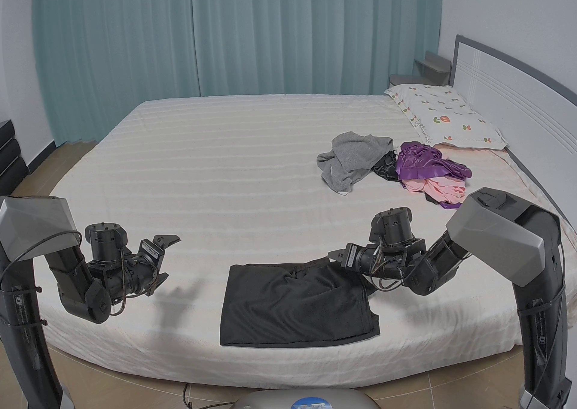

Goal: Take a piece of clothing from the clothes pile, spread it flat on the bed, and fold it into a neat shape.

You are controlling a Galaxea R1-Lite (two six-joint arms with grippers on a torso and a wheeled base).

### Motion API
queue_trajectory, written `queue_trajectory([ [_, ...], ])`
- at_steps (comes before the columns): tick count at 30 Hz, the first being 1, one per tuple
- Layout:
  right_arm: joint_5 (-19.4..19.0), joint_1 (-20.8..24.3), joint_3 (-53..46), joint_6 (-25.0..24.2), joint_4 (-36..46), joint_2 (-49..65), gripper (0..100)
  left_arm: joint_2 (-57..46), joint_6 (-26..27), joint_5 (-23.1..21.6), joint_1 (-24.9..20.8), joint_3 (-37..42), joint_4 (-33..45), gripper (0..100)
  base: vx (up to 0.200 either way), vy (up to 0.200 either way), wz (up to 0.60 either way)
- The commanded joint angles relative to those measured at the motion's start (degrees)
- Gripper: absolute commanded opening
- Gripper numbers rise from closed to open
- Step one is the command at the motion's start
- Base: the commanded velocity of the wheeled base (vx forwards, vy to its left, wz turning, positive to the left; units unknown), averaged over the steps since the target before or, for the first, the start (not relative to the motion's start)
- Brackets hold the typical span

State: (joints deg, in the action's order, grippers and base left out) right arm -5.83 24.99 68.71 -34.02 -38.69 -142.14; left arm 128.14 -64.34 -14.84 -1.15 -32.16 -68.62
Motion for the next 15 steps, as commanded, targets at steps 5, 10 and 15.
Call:
queue_trajectory([
  [5, 0.1, -0.6, 1.7, 1.2, 2.7, -1.4, 0, 0.2, 0.2, 0.1, -0.1, 0.1, 0.0, 100, 0.000, 0.000, 0.00],
  [10, 2.7, -2.7, 1.4, 1.2, 2.9, 0.5, 0, 1.2, 4.0, 0.6, -0.9, 0.8, -0.1, 100, 0.000, 0.000, 0.00],
  [15, 2.7, -4.5, 0.5, 0.5, 3.0, 2.3, 0, 2.1, 5.2, 3.1, -1.8, 0.3, 0.0, 100, 0.000, 0.000, 0.00],
])
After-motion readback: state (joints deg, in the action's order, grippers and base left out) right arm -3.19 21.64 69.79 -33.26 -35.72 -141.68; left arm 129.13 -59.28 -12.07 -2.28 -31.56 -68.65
